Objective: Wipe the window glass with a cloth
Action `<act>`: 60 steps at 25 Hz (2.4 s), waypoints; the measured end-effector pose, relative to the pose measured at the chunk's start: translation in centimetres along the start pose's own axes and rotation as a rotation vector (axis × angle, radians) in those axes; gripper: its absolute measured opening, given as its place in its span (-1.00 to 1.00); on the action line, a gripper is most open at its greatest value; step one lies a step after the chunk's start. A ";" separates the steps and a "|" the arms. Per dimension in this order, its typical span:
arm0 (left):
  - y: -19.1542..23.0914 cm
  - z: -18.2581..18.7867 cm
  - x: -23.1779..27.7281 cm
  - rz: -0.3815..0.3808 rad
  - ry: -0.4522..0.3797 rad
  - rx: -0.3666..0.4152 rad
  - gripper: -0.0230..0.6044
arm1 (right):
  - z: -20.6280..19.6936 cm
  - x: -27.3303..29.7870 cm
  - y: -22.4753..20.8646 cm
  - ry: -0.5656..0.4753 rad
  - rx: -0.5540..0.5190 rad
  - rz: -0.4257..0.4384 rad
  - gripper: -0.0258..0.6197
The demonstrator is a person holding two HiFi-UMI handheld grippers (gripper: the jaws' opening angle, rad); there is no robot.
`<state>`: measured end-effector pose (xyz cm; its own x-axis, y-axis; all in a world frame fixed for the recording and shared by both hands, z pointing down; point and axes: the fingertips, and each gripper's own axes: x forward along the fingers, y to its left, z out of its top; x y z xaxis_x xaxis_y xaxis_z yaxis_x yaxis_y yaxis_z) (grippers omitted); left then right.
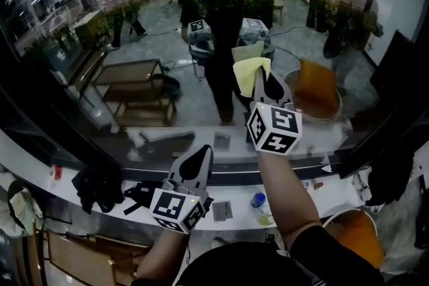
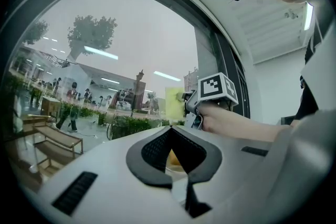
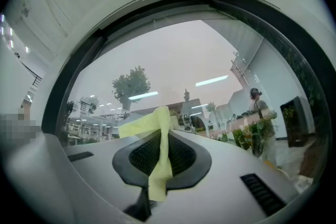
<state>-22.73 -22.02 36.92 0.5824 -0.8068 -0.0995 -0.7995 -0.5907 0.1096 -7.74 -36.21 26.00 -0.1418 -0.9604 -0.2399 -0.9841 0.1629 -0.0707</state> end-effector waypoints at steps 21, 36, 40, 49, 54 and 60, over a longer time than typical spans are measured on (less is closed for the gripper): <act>5.8 -0.1 -3.6 0.131 0.040 0.004 -0.91 | -4.3 2.5 10.3 0.053 0.027 0.158 -0.80; 6.0 -0.6 -3.7 0.151 0.057 -0.005 -0.91 | -4.5 2.6 10.8 0.040 -0.014 0.187 -0.80; 5.8 -0.8 -4.2 0.142 0.054 -0.003 -0.91 | -4.3 2.5 11.2 0.043 -0.018 0.198 -0.80; 5.4 -1.1 -4.1 0.156 0.063 -0.005 -0.91 | -4.5 2.8 10.5 0.053 -0.012 0.211 -0.80; 5.9 -0.9 -4.5 0.163 0.057 -0.005 -0.91 | -4.8 3.0 10.8 0.079 -0.005 0.224 -0.80; 6.2 -0.3 -4.1 0.163 0.041 0.000 -0.91 | -4.7 2.4 11.2 0.078 0.020 0.245 -0.80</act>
<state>-30.00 -22.41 38.26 0.4503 -0.8920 -0.0403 -0.8839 -0.4517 0.1213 -19.59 -37.73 29.23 -0.3846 -0.9059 -0.1771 -0.9170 0.3969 -0.0386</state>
